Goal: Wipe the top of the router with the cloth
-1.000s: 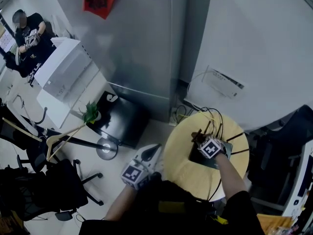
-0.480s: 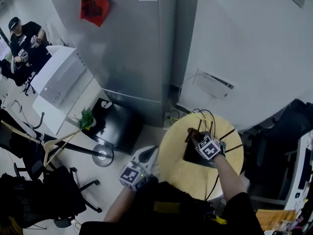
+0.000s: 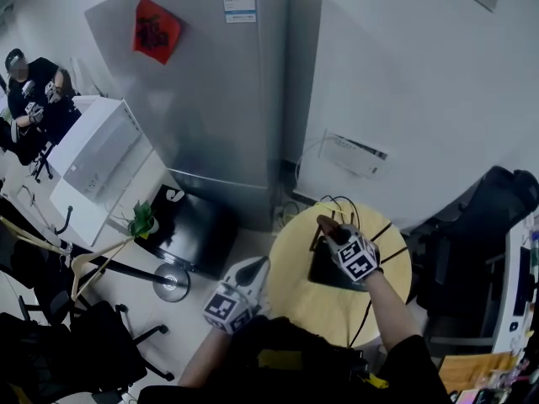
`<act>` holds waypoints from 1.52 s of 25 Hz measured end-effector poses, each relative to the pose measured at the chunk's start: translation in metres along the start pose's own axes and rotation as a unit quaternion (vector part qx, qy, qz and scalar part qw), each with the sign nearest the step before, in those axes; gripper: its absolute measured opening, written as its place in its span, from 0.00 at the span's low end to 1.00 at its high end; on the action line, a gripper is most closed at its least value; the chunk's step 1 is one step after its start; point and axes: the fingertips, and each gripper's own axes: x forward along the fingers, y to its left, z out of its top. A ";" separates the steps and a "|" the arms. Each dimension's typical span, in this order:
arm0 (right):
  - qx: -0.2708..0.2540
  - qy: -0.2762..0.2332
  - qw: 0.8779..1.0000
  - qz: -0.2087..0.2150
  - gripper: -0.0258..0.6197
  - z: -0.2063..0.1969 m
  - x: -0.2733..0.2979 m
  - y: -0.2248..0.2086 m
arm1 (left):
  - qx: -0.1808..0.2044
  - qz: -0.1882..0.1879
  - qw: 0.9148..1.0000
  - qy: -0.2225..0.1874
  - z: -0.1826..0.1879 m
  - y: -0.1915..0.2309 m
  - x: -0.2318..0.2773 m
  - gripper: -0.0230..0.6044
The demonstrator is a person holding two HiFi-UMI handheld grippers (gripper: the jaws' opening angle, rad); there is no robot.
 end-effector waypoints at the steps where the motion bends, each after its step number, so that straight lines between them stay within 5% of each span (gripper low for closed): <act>1: -0.006 -0.011 1.000 -0.011 0.13 0.006 -0.005 -0.003 | 0.001 -0.002 1.000 0.000 0.000 0.000 0.001 0.04; 7: 0.002 -0.032 0.999 -0.043 0.13 0.003 -0.025 -0.006 | -0.003 -0.024 1.000 0.003 0.000 0.001 0.018 0.04; 13: 0.059 0.073 0.994 -0.051 0.13 -0.050 -0.009 0.011 | -0.011 -0.061 0.998 0.009 -0.003 0.001 0.045 0.04; 22: 0.191 0.173 0.963 -0.083 0.13 -0.077 0.039 0.015 | -0.018 -0.085 0.995 0.040 -0.012 0.025 0.063 0.04; 31: 0.173 0.247 0.944 -0.132 0.13 -0.095 0.067 0.004 | -0.020 -0.087 0.993 0.073 -0.025 0.066 0.061 0.04; 38: 0.199 0.240 0.937 -0.157 0.13 -0.097 0.070 -0.001 | -0.023 -0.105 0.991 0.083 -0.027 0.080 0.068 0.04</act>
